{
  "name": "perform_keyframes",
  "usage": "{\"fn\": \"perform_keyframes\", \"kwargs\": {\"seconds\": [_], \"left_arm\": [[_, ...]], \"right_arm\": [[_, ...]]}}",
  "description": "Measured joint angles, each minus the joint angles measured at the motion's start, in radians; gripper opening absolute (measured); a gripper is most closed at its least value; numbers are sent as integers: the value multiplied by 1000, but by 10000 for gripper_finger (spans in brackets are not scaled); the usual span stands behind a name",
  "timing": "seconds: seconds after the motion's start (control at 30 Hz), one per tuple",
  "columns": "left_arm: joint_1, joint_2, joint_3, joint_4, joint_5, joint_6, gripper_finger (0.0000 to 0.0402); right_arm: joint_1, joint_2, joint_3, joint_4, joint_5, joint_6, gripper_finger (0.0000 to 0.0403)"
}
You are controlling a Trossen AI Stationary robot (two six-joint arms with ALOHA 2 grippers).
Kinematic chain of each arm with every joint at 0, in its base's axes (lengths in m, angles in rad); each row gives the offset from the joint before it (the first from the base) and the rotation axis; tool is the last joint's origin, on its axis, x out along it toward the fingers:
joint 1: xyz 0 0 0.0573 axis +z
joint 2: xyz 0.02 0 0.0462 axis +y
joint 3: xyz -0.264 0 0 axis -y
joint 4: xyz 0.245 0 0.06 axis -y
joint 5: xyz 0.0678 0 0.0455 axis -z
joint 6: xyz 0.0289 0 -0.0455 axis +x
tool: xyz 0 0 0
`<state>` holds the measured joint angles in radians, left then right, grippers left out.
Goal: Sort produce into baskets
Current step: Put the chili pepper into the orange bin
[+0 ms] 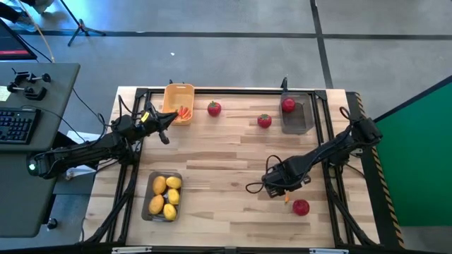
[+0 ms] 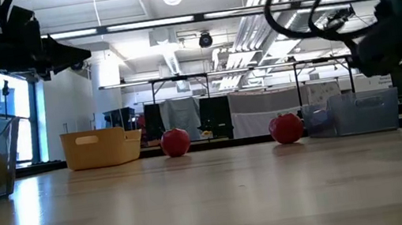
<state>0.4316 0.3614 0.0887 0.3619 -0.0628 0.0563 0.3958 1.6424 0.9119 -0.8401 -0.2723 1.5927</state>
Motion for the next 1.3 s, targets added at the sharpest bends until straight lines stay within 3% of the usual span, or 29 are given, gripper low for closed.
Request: {"fn": "perform_keyframes", "kwargs": {"seconds": [0.37, 0.63, 0.77, 0.9, 1.1, 1.3], "left_arm": [[0, 0, 0, -3, -2, -19, 1], [0, 0, 0, -8, -1, -27, 1], [0, 0, 0, -10, -1, -17, 1], [0, 0, 0, -29, -2, 6, 1], [0, 0, 0, -52, -2, 9, 1], [0, 0, 0, -52, -2, 53, 1]], "right_arm": [[-1, -2, -90, 120, -9, -8, 82], [-10, 1, -35, 132, 42, -165, 9], [-41, 1, 18, 172, 132, -289, 7], [-113, 1, 30, 320, 281, -448, 2], [-252, 7, 19, 713, 507, -773, 1], [-412, 107, 36, 1164, 560, -1006, 1]]}}
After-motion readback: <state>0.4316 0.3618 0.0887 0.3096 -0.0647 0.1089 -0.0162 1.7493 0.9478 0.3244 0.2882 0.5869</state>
